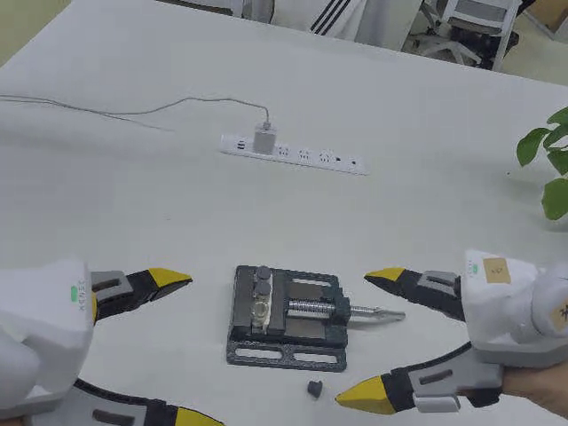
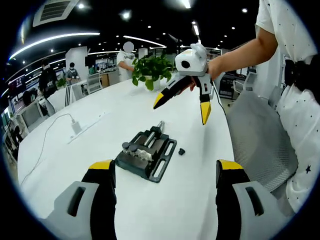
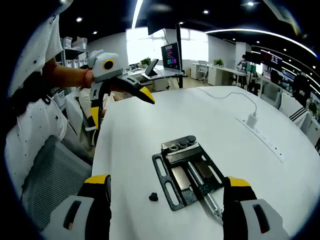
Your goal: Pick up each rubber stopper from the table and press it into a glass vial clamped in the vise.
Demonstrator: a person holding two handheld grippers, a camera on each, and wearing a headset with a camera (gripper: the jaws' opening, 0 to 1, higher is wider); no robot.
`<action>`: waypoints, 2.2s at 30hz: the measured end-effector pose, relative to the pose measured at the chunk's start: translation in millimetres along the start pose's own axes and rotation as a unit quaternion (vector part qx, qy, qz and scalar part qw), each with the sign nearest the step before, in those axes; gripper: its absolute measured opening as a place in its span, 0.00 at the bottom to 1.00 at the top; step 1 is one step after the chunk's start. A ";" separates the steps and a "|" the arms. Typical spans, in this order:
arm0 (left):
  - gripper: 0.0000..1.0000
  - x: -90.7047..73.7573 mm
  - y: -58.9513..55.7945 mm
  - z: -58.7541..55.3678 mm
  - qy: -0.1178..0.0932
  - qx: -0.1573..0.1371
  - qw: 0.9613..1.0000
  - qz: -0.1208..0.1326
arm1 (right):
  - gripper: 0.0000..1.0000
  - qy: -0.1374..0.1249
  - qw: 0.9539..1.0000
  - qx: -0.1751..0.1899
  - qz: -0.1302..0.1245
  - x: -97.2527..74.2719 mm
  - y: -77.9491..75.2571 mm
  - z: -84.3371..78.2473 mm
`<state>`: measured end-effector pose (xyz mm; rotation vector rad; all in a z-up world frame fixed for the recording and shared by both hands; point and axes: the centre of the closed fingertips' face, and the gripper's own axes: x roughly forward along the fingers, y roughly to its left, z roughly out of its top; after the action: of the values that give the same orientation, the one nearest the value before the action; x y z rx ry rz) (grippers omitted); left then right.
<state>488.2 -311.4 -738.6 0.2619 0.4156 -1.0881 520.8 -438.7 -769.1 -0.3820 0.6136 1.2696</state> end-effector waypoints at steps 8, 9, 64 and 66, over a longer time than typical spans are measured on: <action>0.80 13.6 -5.8 0.5 0.026 0.029 0.999 -0.023 | 0.98 -0.011 1.000 -0.004 -0.003 -8.1 5.6 -19.2; 0.79 16.4 -7.2 0.9 0.029 0.035 0.999 -0.028 | 0.99 -0.014 1.000 -0.005 -0.005 -9.5 6.0 -21.2; 0.08 158.5 -51.4 -56.0 0.171 0.217 0.946 -0.167 | 0.94 -0.039 0.997 0.044 -0.046 -34.8 0.9 -51.5; 0.07 159.3 -50.5 -55.6 0.170 0.215 0.947 -0.167 | 0.93 -0.038 0.997 0.045 -0.046 -35.2 1.0 -51.8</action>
<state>495.4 -438.7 -860.1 0.7966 0.5400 -1.4706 502.8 -495.7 -787.7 -0.2835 0.5804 1.1591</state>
